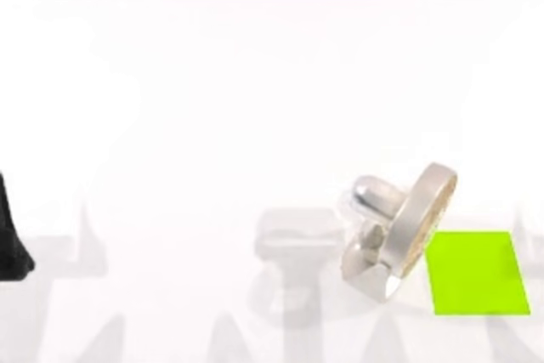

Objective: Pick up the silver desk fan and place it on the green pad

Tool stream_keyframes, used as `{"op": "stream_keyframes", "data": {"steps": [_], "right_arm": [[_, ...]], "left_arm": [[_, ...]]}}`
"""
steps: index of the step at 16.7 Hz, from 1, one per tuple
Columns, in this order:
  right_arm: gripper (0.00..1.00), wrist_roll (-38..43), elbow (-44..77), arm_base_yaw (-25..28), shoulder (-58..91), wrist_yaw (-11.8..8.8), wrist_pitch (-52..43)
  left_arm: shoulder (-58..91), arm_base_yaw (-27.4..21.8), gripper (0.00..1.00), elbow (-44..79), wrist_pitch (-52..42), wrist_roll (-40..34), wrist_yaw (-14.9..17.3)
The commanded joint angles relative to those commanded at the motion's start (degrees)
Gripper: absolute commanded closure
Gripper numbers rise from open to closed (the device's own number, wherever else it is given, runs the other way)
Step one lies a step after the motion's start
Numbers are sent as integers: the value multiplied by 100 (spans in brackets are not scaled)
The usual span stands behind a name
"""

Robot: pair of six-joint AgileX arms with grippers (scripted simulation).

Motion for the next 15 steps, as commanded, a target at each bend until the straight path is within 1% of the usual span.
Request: {"op": "stream_keyframes", "data": {"steps": [3,6,10,15], "right_arm": [[0,49,57,28,59,-2,-58],[0,486,584,256,600,-5,-584],[0,1581,2048,790,2134,6,-1889],[0,3388,4609,1661,4875,14,-4002]], "left_arm": [[0,0,0,0,0,0,0],[0,0,0,0,0,0,0],[0,0,0,0,0,0,0],[0,0,0,0,0,0,0]]}}
